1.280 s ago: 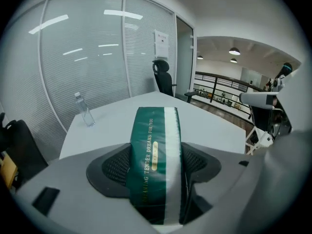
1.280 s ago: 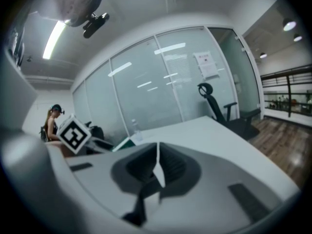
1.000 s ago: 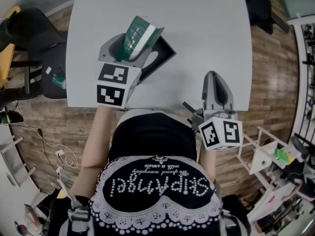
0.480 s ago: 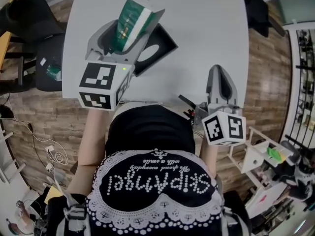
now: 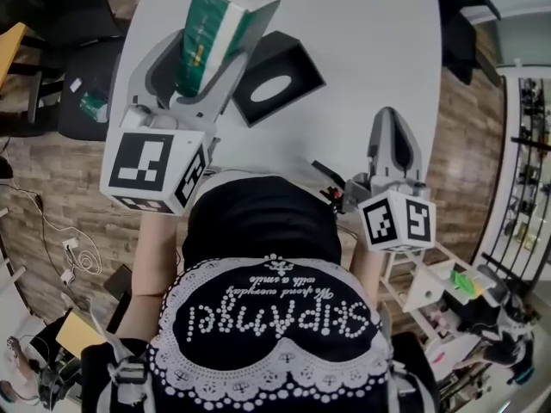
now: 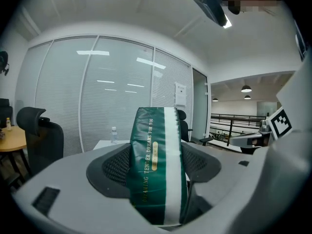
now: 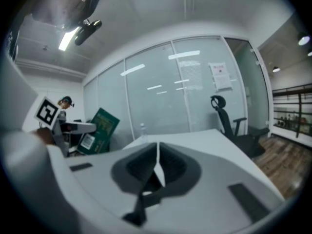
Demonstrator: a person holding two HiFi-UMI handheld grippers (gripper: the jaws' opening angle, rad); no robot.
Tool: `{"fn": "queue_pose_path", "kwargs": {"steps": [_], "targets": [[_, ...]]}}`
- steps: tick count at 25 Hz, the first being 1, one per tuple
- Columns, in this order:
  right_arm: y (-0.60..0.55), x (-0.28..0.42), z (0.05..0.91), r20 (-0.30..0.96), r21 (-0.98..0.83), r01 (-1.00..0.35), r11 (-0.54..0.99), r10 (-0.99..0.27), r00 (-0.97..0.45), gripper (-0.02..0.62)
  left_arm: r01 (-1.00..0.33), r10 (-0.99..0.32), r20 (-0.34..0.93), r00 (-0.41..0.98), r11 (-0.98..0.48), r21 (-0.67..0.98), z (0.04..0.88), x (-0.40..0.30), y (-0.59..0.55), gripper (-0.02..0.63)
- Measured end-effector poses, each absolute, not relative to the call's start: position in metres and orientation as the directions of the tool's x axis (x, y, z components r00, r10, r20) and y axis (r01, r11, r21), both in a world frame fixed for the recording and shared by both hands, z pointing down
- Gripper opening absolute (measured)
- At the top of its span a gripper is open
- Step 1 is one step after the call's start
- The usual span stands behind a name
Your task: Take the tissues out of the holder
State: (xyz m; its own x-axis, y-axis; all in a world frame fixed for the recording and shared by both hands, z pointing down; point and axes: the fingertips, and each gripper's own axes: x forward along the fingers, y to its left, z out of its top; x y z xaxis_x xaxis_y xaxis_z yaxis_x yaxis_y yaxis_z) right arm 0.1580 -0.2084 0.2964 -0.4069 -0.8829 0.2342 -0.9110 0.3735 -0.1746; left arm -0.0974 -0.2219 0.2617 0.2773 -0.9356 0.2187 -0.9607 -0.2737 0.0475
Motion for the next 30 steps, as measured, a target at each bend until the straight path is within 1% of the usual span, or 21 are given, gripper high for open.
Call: {"fn": "queue_pose_path", "kwargs": {"steps": [8, 16, 30], "targets": [[-0.215, 0.156, 0.294, 0.238, -0.169, -0.907, 0.386, -0.877, -0.418, 0.035, -0.980, -0.969, 0.149, 0.196, -0.189, 0.063, 0.241, -0.124, -0.197, 0.334], [-0.211, 0.154, 0.281, 0.225, -0.168, -0.902, 0.397, -0.876, -0.427, 0.035, -0.991, -0.982, 0.148, 0.120, -0.110, 0.070, 0.238, -0.145, -0.174, 0.334], [-0.202, 0.161, 0.281, 0.222, -0.163, -0.906, 0.389, -0.881, -0.418, 0.035, -0.986, -0.970, 0.197, 0.139, -0.119, 0.114, 0.261, -0.136, -0.150, 0.334]]}}
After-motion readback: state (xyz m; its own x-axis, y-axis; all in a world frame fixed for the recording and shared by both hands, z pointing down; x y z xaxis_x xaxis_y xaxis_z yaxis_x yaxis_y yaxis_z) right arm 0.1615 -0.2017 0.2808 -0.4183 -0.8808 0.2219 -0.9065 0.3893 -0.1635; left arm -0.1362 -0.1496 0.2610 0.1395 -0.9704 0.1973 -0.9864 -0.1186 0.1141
